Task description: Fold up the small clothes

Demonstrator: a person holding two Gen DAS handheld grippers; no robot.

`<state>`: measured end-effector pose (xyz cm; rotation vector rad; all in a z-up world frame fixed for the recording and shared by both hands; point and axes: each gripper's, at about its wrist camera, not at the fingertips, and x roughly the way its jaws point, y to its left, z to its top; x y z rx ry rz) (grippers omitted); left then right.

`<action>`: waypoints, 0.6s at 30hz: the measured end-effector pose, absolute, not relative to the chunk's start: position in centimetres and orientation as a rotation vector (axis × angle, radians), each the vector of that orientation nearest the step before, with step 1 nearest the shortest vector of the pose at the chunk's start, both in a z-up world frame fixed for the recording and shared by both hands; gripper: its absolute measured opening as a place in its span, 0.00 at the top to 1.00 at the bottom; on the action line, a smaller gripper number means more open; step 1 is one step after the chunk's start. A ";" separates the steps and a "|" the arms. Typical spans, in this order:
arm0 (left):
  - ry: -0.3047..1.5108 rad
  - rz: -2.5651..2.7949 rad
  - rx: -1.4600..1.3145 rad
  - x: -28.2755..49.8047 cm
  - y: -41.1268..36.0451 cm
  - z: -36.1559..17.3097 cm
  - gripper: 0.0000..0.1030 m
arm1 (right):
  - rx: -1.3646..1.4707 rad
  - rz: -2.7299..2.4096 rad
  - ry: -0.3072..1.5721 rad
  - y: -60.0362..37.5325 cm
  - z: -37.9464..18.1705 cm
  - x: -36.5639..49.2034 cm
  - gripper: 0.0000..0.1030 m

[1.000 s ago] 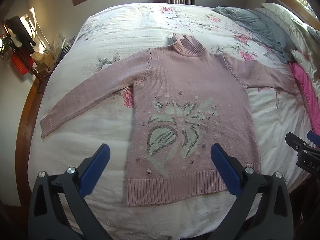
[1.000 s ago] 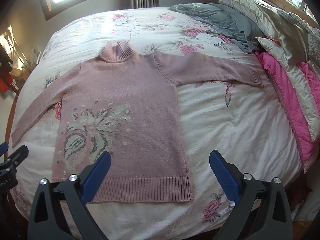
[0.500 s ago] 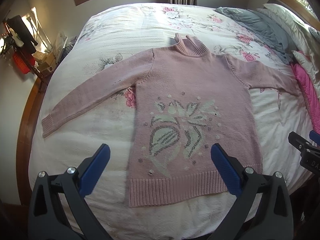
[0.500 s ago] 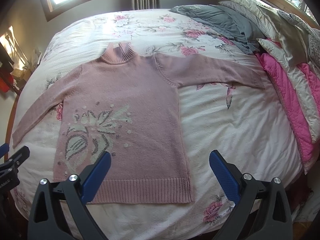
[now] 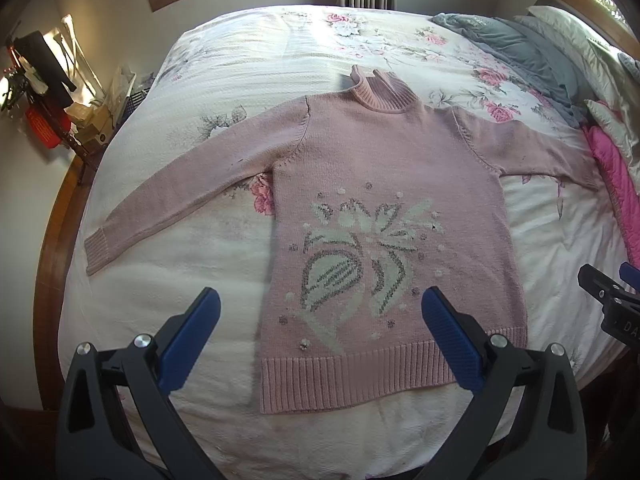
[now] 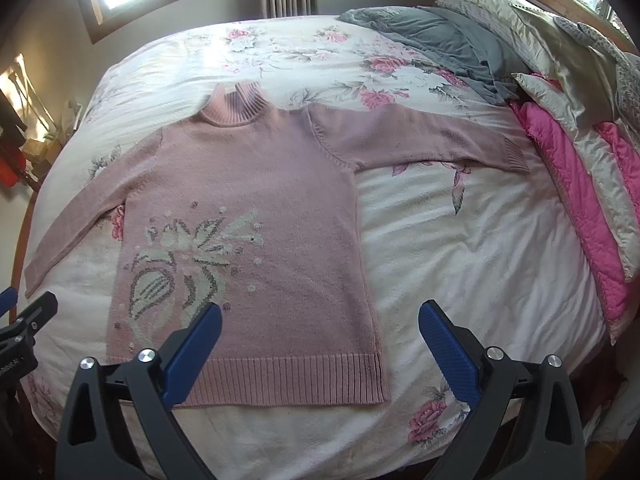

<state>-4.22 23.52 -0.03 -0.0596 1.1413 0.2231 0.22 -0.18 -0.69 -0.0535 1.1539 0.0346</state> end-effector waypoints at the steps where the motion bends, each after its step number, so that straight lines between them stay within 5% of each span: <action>1: 1.141 0.224 -0.060 -4.2 23.4 0.0 0.03 | -0.054 0.035 1.154 -0.2 -0.7 0.2 0.04; 18: 1.142 0.224 -0.055 -4.2 23.7 -0.1 0.03 | -0.048 0.027 1.150 -0.3 -0.5 0.3 0.04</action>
